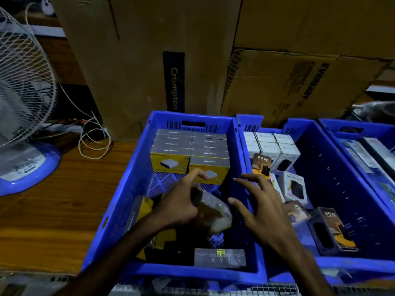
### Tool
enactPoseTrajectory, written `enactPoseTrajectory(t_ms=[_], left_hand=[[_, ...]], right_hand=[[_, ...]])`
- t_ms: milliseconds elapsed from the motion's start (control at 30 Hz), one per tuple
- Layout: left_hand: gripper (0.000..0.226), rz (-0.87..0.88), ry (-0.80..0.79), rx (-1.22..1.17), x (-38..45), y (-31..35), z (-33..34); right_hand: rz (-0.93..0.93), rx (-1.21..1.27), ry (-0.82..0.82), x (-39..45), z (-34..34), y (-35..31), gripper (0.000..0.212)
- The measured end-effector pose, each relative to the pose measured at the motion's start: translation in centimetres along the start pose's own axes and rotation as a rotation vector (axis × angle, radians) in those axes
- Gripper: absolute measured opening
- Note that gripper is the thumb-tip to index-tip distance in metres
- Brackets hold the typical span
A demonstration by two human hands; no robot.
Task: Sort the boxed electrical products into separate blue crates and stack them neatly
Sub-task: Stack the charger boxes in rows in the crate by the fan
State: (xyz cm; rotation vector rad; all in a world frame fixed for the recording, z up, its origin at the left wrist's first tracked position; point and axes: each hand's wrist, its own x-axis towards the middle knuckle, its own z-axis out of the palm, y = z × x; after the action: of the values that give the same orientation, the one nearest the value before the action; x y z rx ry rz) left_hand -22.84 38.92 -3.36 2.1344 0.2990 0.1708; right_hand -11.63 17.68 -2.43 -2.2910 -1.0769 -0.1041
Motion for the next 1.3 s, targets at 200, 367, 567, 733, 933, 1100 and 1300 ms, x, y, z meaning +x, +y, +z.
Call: enactPoseTrajectory(t_ms=[200,367,567,733,933,1100,1300], left_hand=[[0.074,0.095,0.195,-0.203,-1.1,1.6,-1.5],[0.078,0.098,0.382,-0.308,-2.1,2.9,-1.6],[0.080,-0.046,0.627,-0.935,-4.2,4.0,-0.7],[0.047,-0.293,0.296,-1.222,-4.8,5.8,-1.0],[0.025,-0.271,0.413,-1.121,-4.0,4.5,-2.2],[0.038,-0.009,0.491,-0.637,-3.8,4.7,-4.8],[0.043,0.166,0.229,-0.145,-3.2,3.3,-8.9]], right_hand=[[-0.114,-0.009,-0.117,-0.3,-1.1,-1.4,0.073],[-0.207,0.027,0.070,0.1,-0.9,-3.2,0.045],[-0.250,0.065,0.430,-1.0,0.7,-5.2,0.034],[-0.356,0.038,0.540,-1.9,2.9,-6.9,0.026],[-0.377,0.001,0.416,-1.2,3.2,-6.1,0.036],[-0.220,0.110,0.216,0.3,1.0,-5.0,0.063],[-0.156,0.303,0.109,3.8,-1.4,-4.4,0.074]])
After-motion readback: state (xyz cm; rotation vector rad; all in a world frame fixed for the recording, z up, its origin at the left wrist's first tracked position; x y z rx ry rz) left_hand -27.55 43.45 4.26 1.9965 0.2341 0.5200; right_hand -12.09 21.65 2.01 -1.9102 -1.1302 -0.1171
